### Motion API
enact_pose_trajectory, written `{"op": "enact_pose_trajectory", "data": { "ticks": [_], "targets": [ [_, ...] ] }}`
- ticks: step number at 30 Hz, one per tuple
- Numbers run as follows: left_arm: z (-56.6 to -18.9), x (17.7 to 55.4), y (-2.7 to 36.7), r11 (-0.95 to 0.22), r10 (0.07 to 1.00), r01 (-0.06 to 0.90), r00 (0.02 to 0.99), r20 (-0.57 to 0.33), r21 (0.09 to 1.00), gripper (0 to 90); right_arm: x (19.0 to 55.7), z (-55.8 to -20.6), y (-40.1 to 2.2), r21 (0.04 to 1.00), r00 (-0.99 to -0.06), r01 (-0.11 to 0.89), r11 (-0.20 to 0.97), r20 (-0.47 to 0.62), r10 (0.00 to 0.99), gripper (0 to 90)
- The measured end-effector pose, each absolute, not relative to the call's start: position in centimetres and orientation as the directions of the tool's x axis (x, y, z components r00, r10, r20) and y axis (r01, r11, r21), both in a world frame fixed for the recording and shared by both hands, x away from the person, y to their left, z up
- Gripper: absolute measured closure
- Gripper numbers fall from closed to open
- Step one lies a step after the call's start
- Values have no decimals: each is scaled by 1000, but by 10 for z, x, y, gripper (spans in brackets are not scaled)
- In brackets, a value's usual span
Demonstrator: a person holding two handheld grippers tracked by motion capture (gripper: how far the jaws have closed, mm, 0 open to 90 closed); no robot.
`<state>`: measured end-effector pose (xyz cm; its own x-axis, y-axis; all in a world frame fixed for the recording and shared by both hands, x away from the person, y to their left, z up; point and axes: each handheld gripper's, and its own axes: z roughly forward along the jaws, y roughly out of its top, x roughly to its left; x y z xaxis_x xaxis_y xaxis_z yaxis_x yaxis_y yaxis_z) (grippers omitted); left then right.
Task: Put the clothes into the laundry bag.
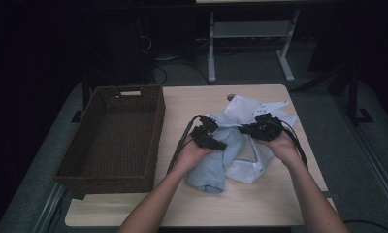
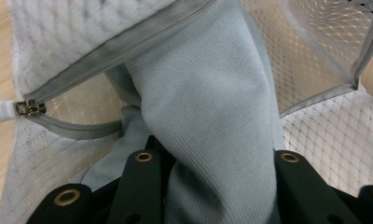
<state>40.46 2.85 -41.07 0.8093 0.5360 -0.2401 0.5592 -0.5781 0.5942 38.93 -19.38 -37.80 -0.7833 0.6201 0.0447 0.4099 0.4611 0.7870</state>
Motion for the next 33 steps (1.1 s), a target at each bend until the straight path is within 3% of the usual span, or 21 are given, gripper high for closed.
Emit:
{"op": "enact_pose_trajectory", "data": {
  "ticks": [8,22,33],
  "targets": [
    [-404,401,8,-620,500,515,841,-208,592,664,388,-375,-193,797,-786,402,452,46,617,878],
    [-420,413,-3,-579,538,558,809,-236,595,646,387,-375,-194,796,-787,404,451,51,615,878],
    [-420,411,8,-540,546,551,805,-233,636,409,388,-376,-196,791,-784,412,453,54,619,877]
  ]
}}
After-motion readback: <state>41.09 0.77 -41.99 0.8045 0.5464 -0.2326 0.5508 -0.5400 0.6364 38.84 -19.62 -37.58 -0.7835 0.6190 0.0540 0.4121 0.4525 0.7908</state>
